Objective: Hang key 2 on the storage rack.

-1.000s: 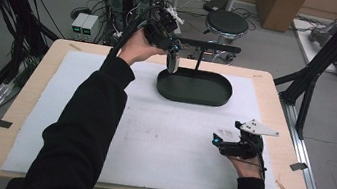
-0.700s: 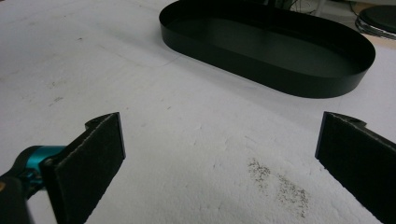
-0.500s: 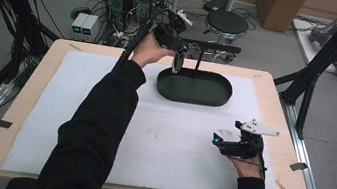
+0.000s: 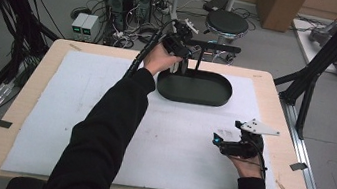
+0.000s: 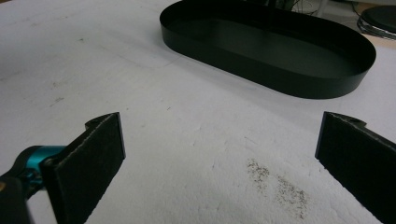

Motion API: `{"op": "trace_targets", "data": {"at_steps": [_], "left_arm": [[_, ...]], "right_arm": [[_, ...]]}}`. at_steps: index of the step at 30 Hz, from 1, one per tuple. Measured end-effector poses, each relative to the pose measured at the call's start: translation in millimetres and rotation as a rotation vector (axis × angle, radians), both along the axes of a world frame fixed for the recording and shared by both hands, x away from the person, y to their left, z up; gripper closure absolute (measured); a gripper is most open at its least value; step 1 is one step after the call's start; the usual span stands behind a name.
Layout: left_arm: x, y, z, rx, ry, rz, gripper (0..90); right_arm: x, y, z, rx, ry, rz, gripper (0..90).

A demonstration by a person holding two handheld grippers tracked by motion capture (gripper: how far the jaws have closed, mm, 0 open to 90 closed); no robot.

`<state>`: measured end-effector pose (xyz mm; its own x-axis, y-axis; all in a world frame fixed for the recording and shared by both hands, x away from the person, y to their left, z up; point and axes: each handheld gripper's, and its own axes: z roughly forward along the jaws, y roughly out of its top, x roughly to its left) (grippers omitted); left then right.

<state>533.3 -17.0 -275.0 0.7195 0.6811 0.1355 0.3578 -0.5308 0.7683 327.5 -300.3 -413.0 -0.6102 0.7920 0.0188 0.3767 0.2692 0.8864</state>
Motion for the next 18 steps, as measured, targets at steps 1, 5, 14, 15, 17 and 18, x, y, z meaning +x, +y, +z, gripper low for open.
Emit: {"op": "trace_targets", "data": {"at_steps": [1, 5, 14, 15, 17, 18], "left_arm": [[0.3, -1.4, -1.0, 0.004, -0.002, 0.005, 85.8], [0.7, -6.2, -7.2, 0.041, -0.014, 0.01, 85.7], [7.6, -12.5, -17.6, 0.054, -0.04, 0.055, 85.6], [8.7, -12.2, -18.0, 0.053, -0.044, 0.058, 85.6], [11.0, -11.0, -18.5, 0.042, -0.049, 0.056, 85.6], [12.1, -10.6, -18.9, 0.036, -0.048, 0.053, 85.6]], "right_arm": [[0.2, 0.0, 0.0, -0.001, 0.0, 0.001, 0.6], [1.0, -0.3, -0.1, -0.002, -0.007, 0.001, 0.6], [1.1, -0.1, -0.2, -0.003, -0.005, 0.002, 0.6], [1.2, -0.1, -0.3, -0.003, -0.006, 0.003, 0.6], [1.4, 0.1, -0.4, -0.001, -0.005, 0.003, 0.6], [1.3, 0.2, -0.4, 0.001, 0.002, 0.003, 0.6]]}}
